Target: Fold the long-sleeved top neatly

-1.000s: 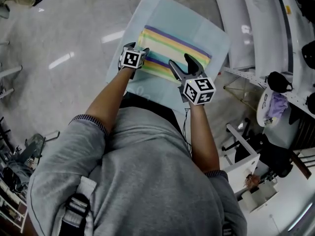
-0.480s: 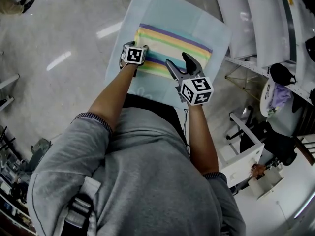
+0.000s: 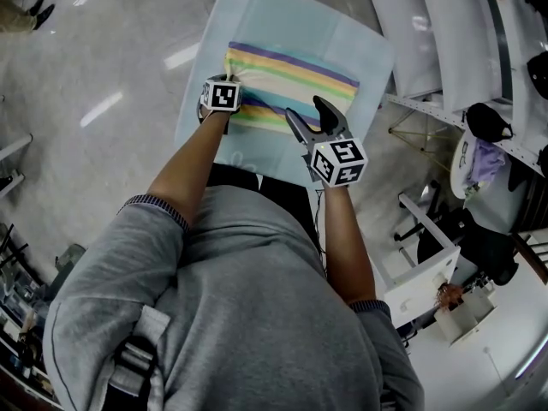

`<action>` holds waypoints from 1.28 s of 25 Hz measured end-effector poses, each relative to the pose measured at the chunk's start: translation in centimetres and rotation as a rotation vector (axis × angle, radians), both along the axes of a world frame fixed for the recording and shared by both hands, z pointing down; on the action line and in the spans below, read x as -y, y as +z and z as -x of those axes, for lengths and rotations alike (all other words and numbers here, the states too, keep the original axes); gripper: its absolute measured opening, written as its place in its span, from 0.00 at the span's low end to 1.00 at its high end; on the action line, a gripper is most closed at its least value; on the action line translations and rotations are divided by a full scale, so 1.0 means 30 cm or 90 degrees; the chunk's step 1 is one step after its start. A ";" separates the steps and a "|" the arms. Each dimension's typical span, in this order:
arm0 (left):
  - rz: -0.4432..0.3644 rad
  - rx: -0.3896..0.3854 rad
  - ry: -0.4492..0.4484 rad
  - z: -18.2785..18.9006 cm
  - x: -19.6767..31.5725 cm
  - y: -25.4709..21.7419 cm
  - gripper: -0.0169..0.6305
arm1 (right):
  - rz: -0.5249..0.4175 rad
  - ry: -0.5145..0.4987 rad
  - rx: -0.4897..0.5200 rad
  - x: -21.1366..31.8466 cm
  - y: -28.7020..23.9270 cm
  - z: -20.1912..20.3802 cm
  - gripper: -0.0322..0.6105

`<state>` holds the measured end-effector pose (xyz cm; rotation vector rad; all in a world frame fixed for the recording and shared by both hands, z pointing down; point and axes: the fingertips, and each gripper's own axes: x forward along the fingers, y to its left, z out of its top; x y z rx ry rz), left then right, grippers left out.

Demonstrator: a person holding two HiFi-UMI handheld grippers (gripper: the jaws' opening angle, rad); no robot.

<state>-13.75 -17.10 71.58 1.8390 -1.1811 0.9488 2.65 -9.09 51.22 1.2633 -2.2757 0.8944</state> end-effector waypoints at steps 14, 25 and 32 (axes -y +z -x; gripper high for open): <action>-0.067 -0.004 -0.009 -0.252 -0.077 -0.301 0.10 | -0.034 -0.051 0.030 -0.073 -0.038 -0.231 0.55; -0.088 -0.029 0.055 -0.621 -0.172 -0.420 0.10 | -0.047 -0.032 0.049 -0.124 -0.065 -0.447 0.55; -0.061 -0.056 0.072 -0.852 -0.229 -0.405 0.10 | -0.041 -0.006 0.043 -0.175 -0.046 -0.618 0.55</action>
